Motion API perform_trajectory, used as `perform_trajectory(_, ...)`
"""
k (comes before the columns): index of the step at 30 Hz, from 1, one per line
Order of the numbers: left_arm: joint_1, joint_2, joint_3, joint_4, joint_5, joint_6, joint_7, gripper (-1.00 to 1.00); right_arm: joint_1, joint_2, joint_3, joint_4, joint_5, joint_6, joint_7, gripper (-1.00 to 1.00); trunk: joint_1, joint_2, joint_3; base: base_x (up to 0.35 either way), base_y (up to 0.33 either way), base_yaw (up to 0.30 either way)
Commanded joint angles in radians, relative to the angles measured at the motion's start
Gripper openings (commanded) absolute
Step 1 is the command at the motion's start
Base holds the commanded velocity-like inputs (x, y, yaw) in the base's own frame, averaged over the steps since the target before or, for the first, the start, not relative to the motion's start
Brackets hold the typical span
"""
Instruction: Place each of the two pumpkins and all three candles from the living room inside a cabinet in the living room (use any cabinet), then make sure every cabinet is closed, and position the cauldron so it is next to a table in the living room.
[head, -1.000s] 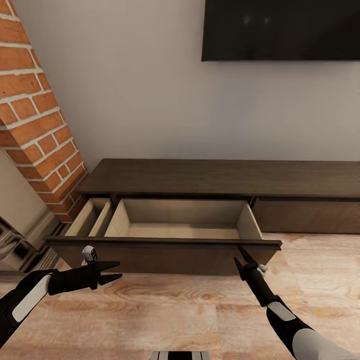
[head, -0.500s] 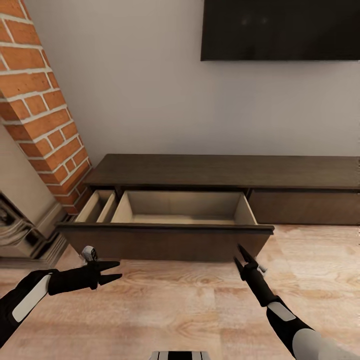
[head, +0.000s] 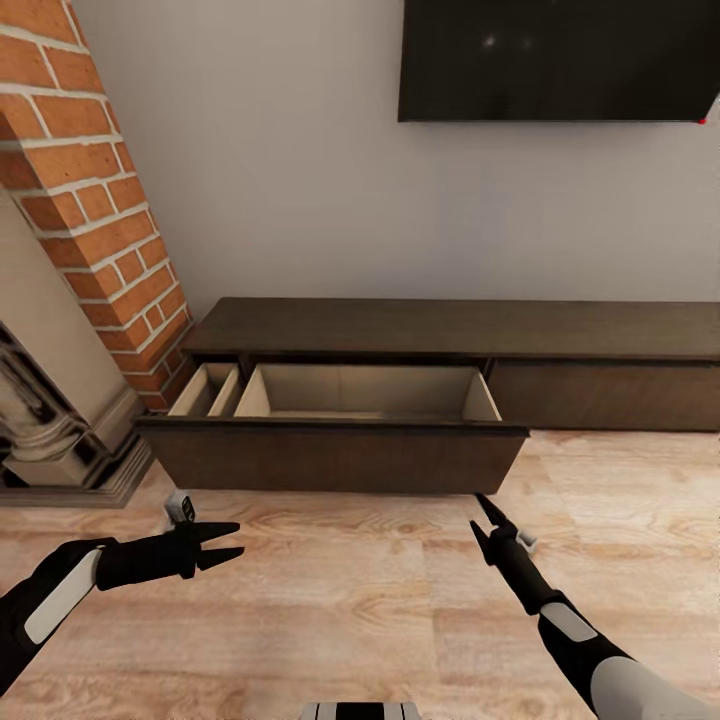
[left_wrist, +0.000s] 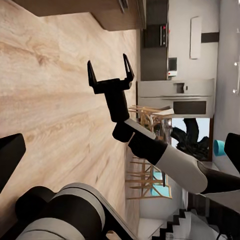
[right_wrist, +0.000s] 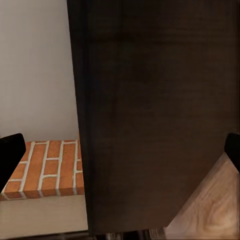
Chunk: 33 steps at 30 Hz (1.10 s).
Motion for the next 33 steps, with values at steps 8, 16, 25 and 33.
perform_trajectory(8, -0.001, 0.0, -0.002, 0.0, 0.003, 0.006, 0.001, 1.0, -0.001, -0.032, 0.011, 0.004, -0.011, 0.08, -0.011, 1.0, -0.002, 0.001, 0.015, -0.009, 0.0, 0.0)
perform_trajectory(16, -0.001, -0.03, -0.013, 0.011, -0.006, 0.007, 0.043, 1.0, -0.001, -0.032, 0.013, 0.003, -0.01, 0.092, -0.172, 1.0, -0.006, 0.002, 0.046, 0.0, 0.0, 0.0)
perform_trajectory(25, -0.001, -0.033, -0.015, 0.001, -0.006, 0.01, 0.048, 1.0, -0.001, -0.054, 0.015, 0.01, 0.001, 0.171, -0.259, 1.0, -0.01, 0.005, 0.08, -0.028, 0.0, 0.0)
perform_trajectory(33, -0.001, -0.033, -0.017, 0.0, -0.007, 0.01, 0.049, 1.0, 0.003, -0.085, 0.015, 0.028, 0.092, 0.201, -0.264, 1.0, -0.013, 0.006, 0.111, -0.171, 0.0, 0.0)
